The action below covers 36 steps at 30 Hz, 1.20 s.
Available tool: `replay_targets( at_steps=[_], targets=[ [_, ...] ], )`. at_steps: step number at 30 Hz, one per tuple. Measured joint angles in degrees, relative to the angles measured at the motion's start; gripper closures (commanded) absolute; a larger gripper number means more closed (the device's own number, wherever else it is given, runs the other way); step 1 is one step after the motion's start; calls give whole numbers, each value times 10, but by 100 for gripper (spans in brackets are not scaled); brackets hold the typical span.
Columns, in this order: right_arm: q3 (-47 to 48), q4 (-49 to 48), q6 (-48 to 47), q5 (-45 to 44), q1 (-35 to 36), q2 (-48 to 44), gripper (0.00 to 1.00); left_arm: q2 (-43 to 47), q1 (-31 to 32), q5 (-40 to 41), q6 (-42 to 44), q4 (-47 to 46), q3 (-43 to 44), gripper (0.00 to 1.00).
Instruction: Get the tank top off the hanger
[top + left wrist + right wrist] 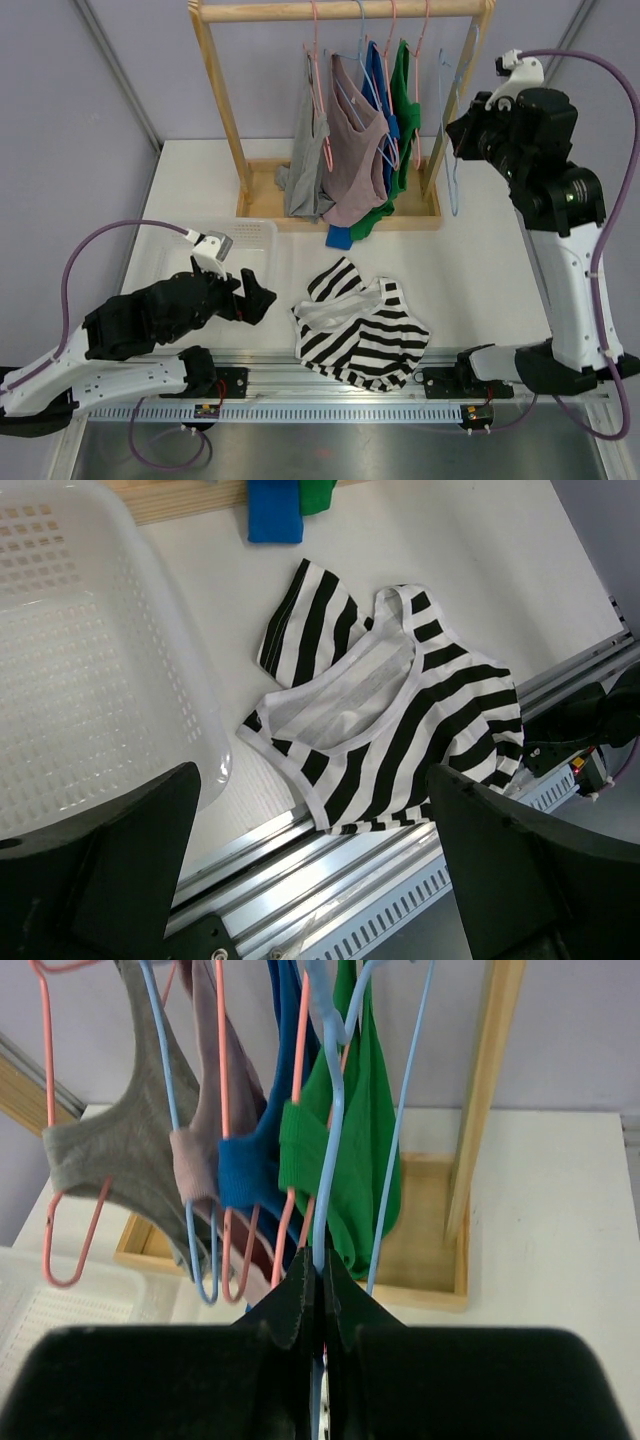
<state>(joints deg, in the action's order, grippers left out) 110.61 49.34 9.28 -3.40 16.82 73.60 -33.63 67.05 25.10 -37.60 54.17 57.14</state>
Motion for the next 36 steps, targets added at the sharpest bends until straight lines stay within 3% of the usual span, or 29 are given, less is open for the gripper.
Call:
replay_targets(
  at_steps=[12,19,20,22,23,27,32,36],
  targets=[
    [343,56,-43,10,-22,287,100,81,0,-6,27,30,-23,1],
    [343,66,-43,22,-48,330,100,88,0,-7,27,29,-32,1],
    [337,61,-43,26,-50,330,97,88,0,-7,27,28,-32,1],
    [327,54,-43,30,-52,327,81,88,0,-7,27,28,-32,1],
    [320,50,-42,31,-53,322,59,87,0,-7,27,28,-32,1],
    [295,59,-35,31,-54,295,1,60,0,-3,27,28,-28,1],
    [268,70,-35,28,-54,231,1,-50,0,0,29,0,-12,1],
    [176,63,-27,24,-54,122,1,-143,14,-5,31,-51,-12,1]
  ],
)
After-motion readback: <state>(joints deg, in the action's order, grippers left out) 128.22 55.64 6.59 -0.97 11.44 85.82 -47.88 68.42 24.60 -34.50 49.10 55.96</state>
